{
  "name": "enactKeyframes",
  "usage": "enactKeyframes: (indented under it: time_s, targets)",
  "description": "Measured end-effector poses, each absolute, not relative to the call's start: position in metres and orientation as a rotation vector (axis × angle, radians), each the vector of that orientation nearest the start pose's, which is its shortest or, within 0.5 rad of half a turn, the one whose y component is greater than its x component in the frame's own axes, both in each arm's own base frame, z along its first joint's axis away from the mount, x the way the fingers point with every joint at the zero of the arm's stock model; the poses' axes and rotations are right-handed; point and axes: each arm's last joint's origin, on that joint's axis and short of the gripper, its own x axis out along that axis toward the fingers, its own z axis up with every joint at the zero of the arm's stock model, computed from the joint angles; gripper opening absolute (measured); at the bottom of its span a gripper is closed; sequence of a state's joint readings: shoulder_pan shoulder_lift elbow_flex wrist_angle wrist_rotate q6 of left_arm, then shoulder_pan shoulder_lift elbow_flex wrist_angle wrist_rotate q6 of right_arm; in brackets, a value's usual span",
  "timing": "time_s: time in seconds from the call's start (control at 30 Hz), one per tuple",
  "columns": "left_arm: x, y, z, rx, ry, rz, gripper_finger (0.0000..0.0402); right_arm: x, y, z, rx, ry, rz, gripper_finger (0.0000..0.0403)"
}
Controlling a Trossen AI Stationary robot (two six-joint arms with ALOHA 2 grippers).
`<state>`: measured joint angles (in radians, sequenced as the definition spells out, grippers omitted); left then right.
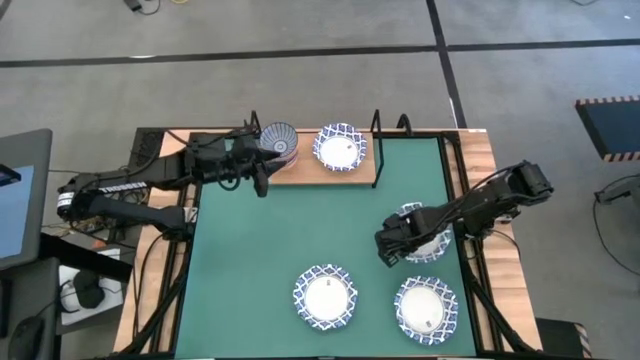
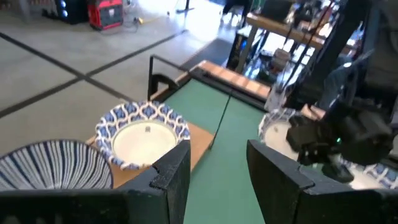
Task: Place and stack bowls onto a shelf
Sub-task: Stack the white patterned bowl on top of the other white patterned bowl on the shelf
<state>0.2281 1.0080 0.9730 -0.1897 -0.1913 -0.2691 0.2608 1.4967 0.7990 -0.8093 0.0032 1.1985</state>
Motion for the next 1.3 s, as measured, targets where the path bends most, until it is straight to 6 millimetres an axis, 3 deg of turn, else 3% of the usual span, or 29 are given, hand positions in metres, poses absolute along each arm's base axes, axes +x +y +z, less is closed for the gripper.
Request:
enactKeyframes:
  time_s: [0.2,0.53,0.73,0.9,1.03,1.3]
  targets:
    - [0.219,0.056,0.363,-0.278,0.083,0.379,0.0142,0.227,0.067,0.192,0.803,1.224,-0.652,0.0021]
    - [0.271,0.061,0.34,-0.37,0.073,0.124,0.0142,0.245,0.07,0.273,0.86,0.871,-0.458,0.0024]
    - [0.278,0.062,0.347,-0.337,0.035,0.089,0.0142,0.255,0.073,0.311,0.796,0.756,-0.353,0.0026]
    - [0.278,0.061,0.37,-0.237,-0.014,0.038,0.0142,0.257,0.073,0.326,0.694,0.727,-0.283,0.0025]
    - [0.289,0.063,0.373,-0.251,0.03,0.0,0.0141,0.26,0.068,0.338,0.605,0.696,-0.241,0.0025]
    - [0.291,0.067,0.394,-0.246,0.149,0.142,0.0145,0.271,0.046,0.355,0.435,0.582,-0.202,0.0026]
